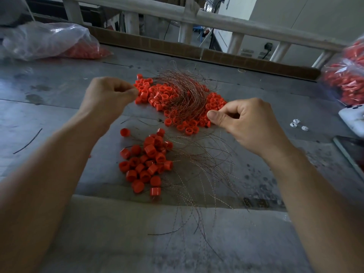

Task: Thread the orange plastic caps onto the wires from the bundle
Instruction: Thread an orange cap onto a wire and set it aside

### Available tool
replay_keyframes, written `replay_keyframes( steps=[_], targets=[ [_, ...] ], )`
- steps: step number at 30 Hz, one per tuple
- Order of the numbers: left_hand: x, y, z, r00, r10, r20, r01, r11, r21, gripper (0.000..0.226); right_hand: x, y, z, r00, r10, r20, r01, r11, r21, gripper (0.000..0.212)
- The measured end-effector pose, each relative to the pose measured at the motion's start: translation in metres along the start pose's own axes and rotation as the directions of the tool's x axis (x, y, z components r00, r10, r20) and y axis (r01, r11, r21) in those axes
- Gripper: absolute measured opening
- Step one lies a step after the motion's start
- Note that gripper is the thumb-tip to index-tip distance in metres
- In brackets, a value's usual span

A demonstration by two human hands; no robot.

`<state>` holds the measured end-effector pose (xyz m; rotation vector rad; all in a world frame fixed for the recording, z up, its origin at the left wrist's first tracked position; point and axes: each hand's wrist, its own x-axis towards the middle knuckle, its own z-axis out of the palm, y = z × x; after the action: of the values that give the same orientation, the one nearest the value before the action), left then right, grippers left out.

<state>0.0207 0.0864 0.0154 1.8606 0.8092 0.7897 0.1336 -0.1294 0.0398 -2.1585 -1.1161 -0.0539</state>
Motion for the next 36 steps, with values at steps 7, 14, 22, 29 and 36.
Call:
replay_keyframes(
  steps=[7,14,22,29,36],
  targets=[
    [-0.013,0.003,0.004,0.946,0.087,0.312,-0.144,0.976,0.163,0.012,0.000,0.002,0.001,1.000,0.005,0.000,-0.005,1.000,-0.025,0.026],
    [-0.018,0.002,0.012,0.893,0.140,0.429,-0.270,0.927,0.259,0.006,0.000,0.000,0.002,1.000,-0.004,0.009,0.005,1.000,-0.025,0.022],
    [-0.014,-0.004,0.023,0.882,0.210,0.421,-0.352,0.889,0.293,0.007,0.000,-0.001,0.002,1.000,-0.017,0.018,0.017,0.999,-0.032,0.024],
    [-0.016,0.006,0.011,0.901,0.189,0.391,-0.284,0.937,0.203,0.006,-0.001,-0.002,0.002,1.000,-0.014,0.028,0.015,0.999,-0.042,0.024],
    [-0.041,0.030,0.001,0.844,0.352,0.404,-0.364,0.930,-0.049,0.010,-0.003,-0.007,0.005,0.998,-0.011,0.058,0.003,0.990,0.143,0.013]
  ],
)
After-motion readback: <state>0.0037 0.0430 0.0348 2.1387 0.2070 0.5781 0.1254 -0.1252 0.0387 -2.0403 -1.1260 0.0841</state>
